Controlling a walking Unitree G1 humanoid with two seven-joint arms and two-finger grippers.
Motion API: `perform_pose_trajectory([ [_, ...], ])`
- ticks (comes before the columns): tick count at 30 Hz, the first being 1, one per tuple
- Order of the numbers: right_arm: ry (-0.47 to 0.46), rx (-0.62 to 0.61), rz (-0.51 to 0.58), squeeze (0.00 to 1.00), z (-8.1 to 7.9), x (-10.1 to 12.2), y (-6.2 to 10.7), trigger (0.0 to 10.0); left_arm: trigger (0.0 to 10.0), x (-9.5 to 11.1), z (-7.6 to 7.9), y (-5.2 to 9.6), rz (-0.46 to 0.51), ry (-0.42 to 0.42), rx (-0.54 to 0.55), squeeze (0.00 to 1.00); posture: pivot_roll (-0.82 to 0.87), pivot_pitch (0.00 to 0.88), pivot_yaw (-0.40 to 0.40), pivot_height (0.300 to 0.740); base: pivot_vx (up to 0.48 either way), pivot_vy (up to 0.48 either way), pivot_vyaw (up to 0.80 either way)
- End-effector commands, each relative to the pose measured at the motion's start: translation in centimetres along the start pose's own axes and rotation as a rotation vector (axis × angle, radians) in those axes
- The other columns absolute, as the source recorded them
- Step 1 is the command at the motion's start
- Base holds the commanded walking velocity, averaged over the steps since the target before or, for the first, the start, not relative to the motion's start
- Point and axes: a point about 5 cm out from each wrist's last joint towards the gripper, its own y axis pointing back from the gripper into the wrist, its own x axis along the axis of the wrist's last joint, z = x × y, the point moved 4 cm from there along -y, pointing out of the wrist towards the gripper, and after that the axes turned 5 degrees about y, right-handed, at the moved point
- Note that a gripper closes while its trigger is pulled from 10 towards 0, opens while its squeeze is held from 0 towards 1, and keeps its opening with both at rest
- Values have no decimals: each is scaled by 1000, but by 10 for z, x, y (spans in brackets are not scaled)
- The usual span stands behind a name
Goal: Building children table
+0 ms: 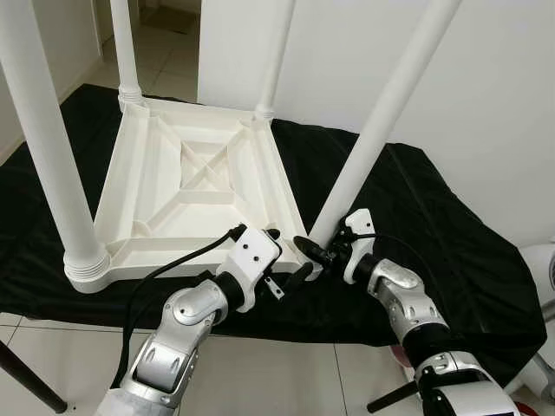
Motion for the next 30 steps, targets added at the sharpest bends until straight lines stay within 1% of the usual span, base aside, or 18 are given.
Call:
perform_pose_trajectory([
  [1, 37, -87, -105, 0, 6, -22, 9, 0, 10000, 0, 2, -2, 4, 6, 0, 0, 85, 0, -180, 740, 0, 0, 0],
  [3, 46, -158, -78, 0, 7, -18, 9, 0, 10000, 0, 2, -1, 1, 6, -1, 0, 78, 0, -176, 740, 0, 0, 0],
  [4, 46, -158, -78, 0, 7, -18, 9, 0, 10000, 0, 2, -1, 1, 6, -1, 0, 78, 0, -176, 740, 0, 0, 0],
  [7, -29, -307, -42, 0, 9, -14, 11, 0, 10000, 0, -1, 0, -1, 3, 2, 0, 75, 0, -178, 740, 0, 0, 0],
  [8, -29, -307, -42, 0, 9, -14, 11, 0, 10000, 0, -1, 0, -1, 3, 2, 0, 75, 0, -178, 740, 0, 0, 0],
  [9, -50, -345, -36, 0, 9, -13, 12, 0, 10000, 0, -2, 0, -1, 2, 3, 0, 75, 0, -178, 740, 0, 0, 0],
  [11, -69, -454, -30, 0, 4, -13, 16, 0, 10000, 1, -5, 0, 0, 1, 11, 0, 70, 0, -174, 740, 0, 0, 0],
  [13, -85, -533, -34, 0, -1, -13, 20, 0, 10000, 1, -7, 0, 0, 0, 15, 0, 70, 0, -174, 740, 0, 0, 0],
  [14, -85, -533, -34, 0, -1, -13, 20, 0, 10000, 1, -7, 0, 0, 0, 15, 0, 70, 0, -174, 740, 0, 0, 0],
  [15, -84, -593, -46, 0, -1, -14, 23, 0, 10000, 1, -8, 0, -2, -4, 19, 0, 70, 0, -174, 740, 0, 0, 0],
  [16, -84, -593, -46, 0, -1, -14, 23, 0, 10000, 1, -8, 0, -2, -4, 19, 0, 70, 0, -174, 740, 0, 0, 0],
  [17, -88, -633, -47, 0, -3, -12, 25, 0, 10000, 1, -9, 0, -4, -10, 21, 0, 70, 0, -174, 740, 0, 0, 0],
  [19, -91, -658, -47, 0, -4, -11, 26, 0, 10000, 1, -9, 0, -6, -15, 22, 0, 70, 0, -174, 740, 0, 0, 0],
  [21, -91, -658, -47, 0, -4, -11, 26, 0, 10000, 1, -9, 0, -6, -15, 22, 0, 70, 0, -174, 740, 0, 0, 0],
  [22, -87, -638, 2, 0, -9, 0, 25, 3529, 10000, 1, -10, 4, 0, -8, 38, 0, 69, 0, -188, 740, 0, 0, 0],
  [26, -89, -626, 15, 0, -11, 2, 24, 3529, 10000, 2, -11, 5, 2, -4, 44, 0, 69, 0, -188, 740, 0, 0, 0],
  [27, -87, -624, 17, 1000, -10, 3, 26, 10000, 10000, 2, -12, 5, 3, -4, 48, 0, 70, 0, -192, 740, 0, 0, 0],
  [30, -78, -625, 19, 1000, -2, 5, 30, 10000, 10000, 2, -14, 6, 4, -9, 52, 0, 73, 0, -196, 740, 0, 0, 0],
])
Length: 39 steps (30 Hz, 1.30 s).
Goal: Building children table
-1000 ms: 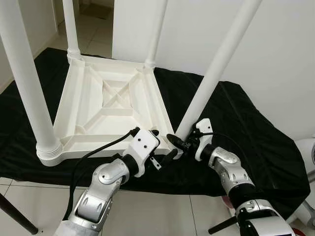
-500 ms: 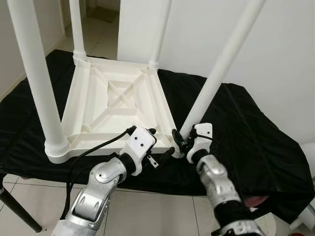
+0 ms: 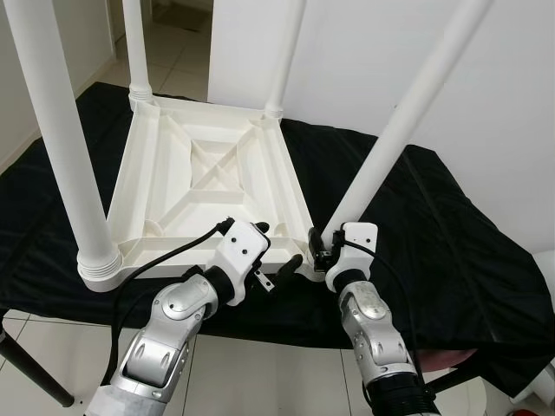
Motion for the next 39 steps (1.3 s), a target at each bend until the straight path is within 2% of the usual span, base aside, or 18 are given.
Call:
perform_pose_trajectory([
  [1, 16, -14, -6, 1000, 15, 0, 2, 10000, 10000, 0, 0, 0, 2, 5, 14, 0, 74, 0, -197, 740, 0, 0, 0],
  [8, 34, 38, -13, 1000, 21, 1, 3, 10000, 10000, 1, 2, 0, 5, 4, 10, 0, 76, 0, -199, 740, 0, 0, 0],
  [10, 48, 127, -13, 976, 17, 1, 3, 10000, 10000, 0, 4, 0, 1, -4, -1, 0, 74, 0, -196, 740, 0, 0, 0],
  [12, 52, 150, -13, 976, 16, 1, 3, 10000, 10000, 0, 4, -1, 0, -6, -4, 0, 74, 0, -196, 740, 0, 0, 0],
  [13, 60, 182, -16, 0, 16, 0, 2, 10000, 10000, -1, 3, -1, -5, -12, -5, 0, 69, 0, -190, 740, 0, 0, 0],
  [14, 60, 182, -16, 0, 16, 0, 2, 10000, 10000, -1, 3, -1, -5, -12, -5, 0, 69, 0, -190, 740, 0, 0, 0],
  [17, 141, 356, -2, 0, 14, -1, 1, 10000, 10000, 0, 1, -3, -5, -19, -11, 0, 58, 0, -174, 740, 0, 0, 0],
  [20, 162, 386, 3, 0, 15, -1, 0, 10000, 10000, 1, 1, -4, -3, -19, -14, 0, 58, 0, -174, 740, 0, 0, 0],
  [21, 165, 449, 9, 0, 14, 0, -5, 10000, 10000, 2, 3, -6, 0, -21, -27, 0, 50, 0, -161, 740, 0, 0, 0],
  [26, 163, 471, 13, 0, 12, 0, -7, 10000, 10000, 2, 4, -6, 1, -20, -32, 0, 50, 0, -161, 740, 0, 0, 0],
  [31, 174, 562, 5, 0, 0, 1, -19, 9569, 10000, 8, 13, -12, 18, -18, -61, 0, 55, 0, -156, 740, 0, 0, 0],
  [32, 176, 580, -2, 0, -2, 0, -20, 1804, 10000, 8, 15, -13, 21, -18, -64, 0, 56, 0, -157, 740, 0, 0, 0],
  [34, 179, 590, -5, 0, -3, -1, -20, 1804, 10000, 8, 16, -13, 21, -18, -66, 0, 56, 0, -157, 740, 0, 0, 0],
  [35, 171, 603, -11, 0, -4, -3, -20, 0, 10000, 8, 16, -14, 21, -17, -66, 0, 62, 0, -162, 740, 0, 0, 0],
  [39, 160, 644, -28, 0, -4, -10, -18, 0, 10000, 9, 15, -14, 23, -18, -63, 0, 67, 0, -165, 740, 0, 0, 0],
])
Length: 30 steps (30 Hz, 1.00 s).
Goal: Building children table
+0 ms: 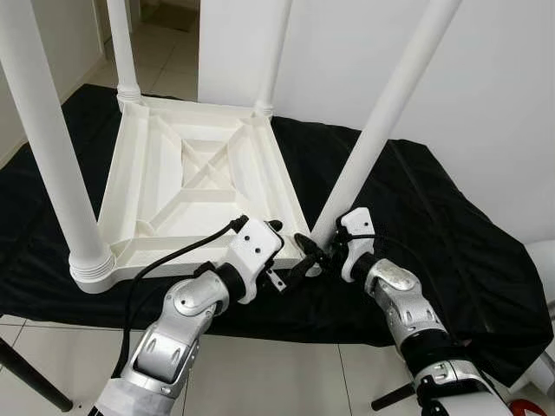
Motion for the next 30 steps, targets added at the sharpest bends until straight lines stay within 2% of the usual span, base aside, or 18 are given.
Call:
perform_pose_trajectory([
  [1, 34, 31, -36, 0, -1, -8, 3, 0, 10000, 2, 3, -3, 1, -5, -10, 0, 67, 0, -165, 740, 0, 0, 0],
  [8, 4, 21, -30, 0, 1, -13, 7, 0, 10000, 1, 3, -2, -1, -5, -11, 0, 59, 0, -163, 740, 0, 0, 0],
  [9, 5, -5, -32, 0, 2, -14, 8, 1255, 10000, 1, 4, -2, -1, -3, -12, 0, 53, 0, -160, 740, 0, 0, 0],
  [11, 9, -24, -34, 0, 3, -15, 9, 1255, 10000, 1, 4, -3, -1, -1, -12, 0, 53, 0, -160, 740, 0, 0, 0],
  [12, 10, -55, -34, 0, 5, -15, 10, 10000, 10000, 1, 4, -3, 2, 3, -14, 0, 45, 0, -155, 740, 0, 0, 0],
  [14, 2, -114, -22, 0, 6, -13, 10, 10000, 10000, 1, 4, -4, 7, 12, -14, 0, 42, 0, -153, 740, 0, 0, 0],
  [19, -9, -157, -14, 0, 6, -12, 11, 10000, 10000, 1, 4, -4, 7, 14, -14, 0, 40, 0, -151, 740, 0, 0, 0],
  [21, -15, -204, 3, 0, 7, -10, 12, 10000, 10000, 1, 3, -4, 8, 18, -13, 0, 38, 0, -150, 740, 0, 0, 0],
  [22, -31, -285, 16, 0, 9, -8, 12, 10000, 10000, 0, 3, -5, 7, 23, -10, 0, 35, 0, -145, 740, 0, 0, 0],
  [24, -31, -285, 16, 0, 9, -8, 12, 10000, 10000, 0, 3, -5, 7, 23, -10, 0, 35, 0, -145, 740, 0, 0, 0],
  [26, -66, -478, 0, 0, 12, -9, 15, 10000, 10000, -2, 3, -5, 6, 30, -6, 0, 41, 0, -149, 740, 0, 0, 0],
  [29, -44, -546, -23, 0, 11, -11, 17, 10000, 10000, -3, 2, -5, 0, 30, 0, 0, 41, 0, -151, 740, 0, 0, 0],
  [30, -44, -578, -41, 0, 6, -15, 16, 10000, 10000, -4, 2, -5, -2, 32, 5, 0, 42, 0, -154, 740, 0, 0, 0],
])
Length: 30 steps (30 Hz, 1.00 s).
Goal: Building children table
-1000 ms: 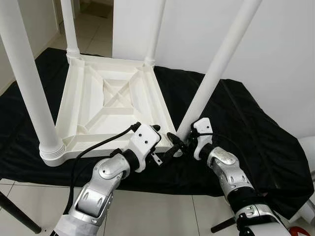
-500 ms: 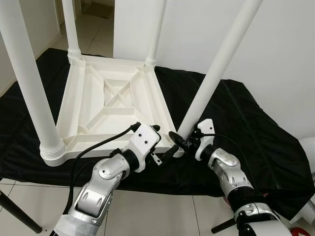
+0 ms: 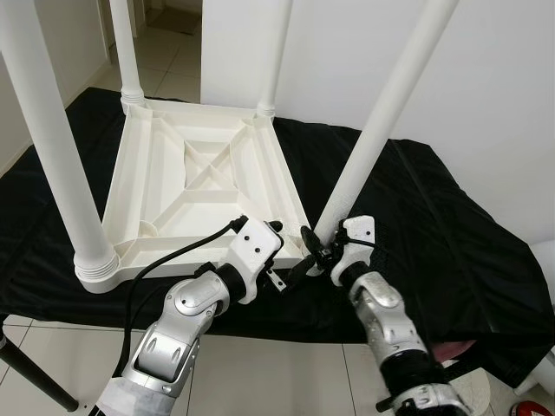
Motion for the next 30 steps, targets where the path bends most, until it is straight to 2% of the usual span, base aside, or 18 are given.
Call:
perform_pose_trajectory([
  [1, 73, -116, -76, 0, 11, -16, 8, 10000, 10000, -1, 2, -3, 8, 14, 10, 0, 47, 0, -159, 740, 0, 0, 0],
  [5, 41, -126, -77, 0, -5, -17, 9, 10000, 10000, 4, 1, -2, 39, 40, 21, 0, 49, 0, -163, 740, 0, 0, 0],
  [12, 36, -106, -61, 4, -4, -13, 10, 10000, 10000, 2, 1, -1, 34, 36, 23, 0, 53, 0, -169, 740, 0, 0, 0],
  [13, 17, -96, -45, 1000, 2, -11, 11, 10000, 10000, 0, -1, -1, 28, 24, 25, 0, 56, 0, -172, 740, 0, 0, 0],
  [15, 17, -96, -45, 1000, 2, -11, 11, 10000, 10000, 0, -1, -1, 28, 24, 25, 0, 56, 0, -172, 740, 0, 0, 0],
  [18, 12, 9, -4, 1000, 4, -6, 14, 10000, 10000, -1, -8, -3, 28, 2, 37, 0, 59, 0, -178, 740, 0, 0, 0],
  [22, 1, 48, 3, 1000, 5, -7, 15, 10000, 10000, 0, -12, -5, 35, -2, 43, 0, 63, 0, -181, 740, 0, 0, 0],
  [23, 11, 94, 13, 0, 7, -7, 16, 10000, 10000, 2, -15, -7, 43, -8, 47, 0, 68, 0, -179, 740, 0, 0, 0],
  [25, 30, 221, 31, 0, 6, -4, 15, 10000, 10000, 7, -20, -10, 56, -28, 46, 0, 69, 0, -175, 740, 0, 0, 0],
  [28, 35, 249, 35, 0, 5, -3, 14, 10000, 10000, 8, -21, -11, 60, -30, 42, 0, 69, 0, -175, 740, 0, 0, 0],
  [30, 48, 342, 47, 0, -5, 2, 8, 10000, 10000, 9, -21, -13, 59, -52, 19, 0, 67, 0, -169, 740, 0, 0, 0],
])
